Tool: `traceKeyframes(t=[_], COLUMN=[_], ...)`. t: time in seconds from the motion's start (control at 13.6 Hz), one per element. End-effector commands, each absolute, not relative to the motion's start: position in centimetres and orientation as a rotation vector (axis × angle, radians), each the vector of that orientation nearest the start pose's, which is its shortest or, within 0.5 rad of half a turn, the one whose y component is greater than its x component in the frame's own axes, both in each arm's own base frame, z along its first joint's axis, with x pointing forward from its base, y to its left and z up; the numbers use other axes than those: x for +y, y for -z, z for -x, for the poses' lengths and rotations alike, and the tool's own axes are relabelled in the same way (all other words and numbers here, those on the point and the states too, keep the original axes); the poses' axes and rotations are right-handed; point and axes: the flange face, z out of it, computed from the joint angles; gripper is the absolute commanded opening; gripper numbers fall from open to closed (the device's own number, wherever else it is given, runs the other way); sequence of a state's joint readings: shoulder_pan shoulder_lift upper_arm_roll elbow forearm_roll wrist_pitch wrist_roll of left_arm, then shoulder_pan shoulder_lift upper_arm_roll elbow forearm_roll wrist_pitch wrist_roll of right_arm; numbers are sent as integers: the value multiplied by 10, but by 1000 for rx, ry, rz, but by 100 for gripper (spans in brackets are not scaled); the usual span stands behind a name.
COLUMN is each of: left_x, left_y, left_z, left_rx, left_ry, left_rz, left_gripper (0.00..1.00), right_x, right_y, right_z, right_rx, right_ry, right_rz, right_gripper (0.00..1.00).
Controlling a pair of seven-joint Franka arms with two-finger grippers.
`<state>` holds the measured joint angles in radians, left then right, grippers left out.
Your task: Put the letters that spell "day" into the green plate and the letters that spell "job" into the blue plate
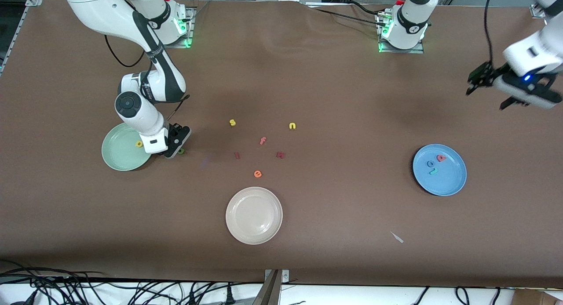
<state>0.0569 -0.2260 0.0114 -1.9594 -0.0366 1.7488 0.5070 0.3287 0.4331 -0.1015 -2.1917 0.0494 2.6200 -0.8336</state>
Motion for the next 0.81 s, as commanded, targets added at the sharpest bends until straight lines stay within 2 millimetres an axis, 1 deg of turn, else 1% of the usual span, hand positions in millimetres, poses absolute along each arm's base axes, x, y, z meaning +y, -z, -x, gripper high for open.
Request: traceKeyframes(t=[0.0,0.07,0.15,0.22,0.29,0.37,0.44,0.52,0.59,0.66,0.74], left_x=[33,35,36,31,25,23,18,10,12,11,1], left_y=[-639,-656,-663,-662,-655,-648,-639,-639,-649,-647,-653], left_z=[-486,-483,-479,-478,-481,-486,-492,-494,-499,-508,-509], left_rx=[615,563,464,344,198,87,36,47,47,47,74], left_ry=[-38,-37,-70,-108,-137,-161,-190,-188,-154,-164,-159], left_rz=[3091,3090,3111,3127,3135,3138,3138,3145,3148,3149,3147], left_gripper=[100,100,100,100,100,100,100,100,100,100,100], right_x=[126,121,108,91,79,61,45,27,10,-6,-23], right_y=[-214,-224,-230,-236,-240,-245,-248,-251,-251,-246,-241], right_z=[-555,-559,-560,-560,-561,-560,-559,-558,-558,-556,-555], right_rx=[-1437,-1398,-1343,-1284,-1250,-1205,-1164,-1116,-1076,-1032,-990], right_ry=[-69,-97,-147,-186,-207,-233,-269,-291,-302,-326,-347], right_rz=[2766,2776,2796,2820,2834,2851,2863,2881,2900,2918,2934], right_gripper=[0,0,0,0,0,0,0,0,0,0,0])
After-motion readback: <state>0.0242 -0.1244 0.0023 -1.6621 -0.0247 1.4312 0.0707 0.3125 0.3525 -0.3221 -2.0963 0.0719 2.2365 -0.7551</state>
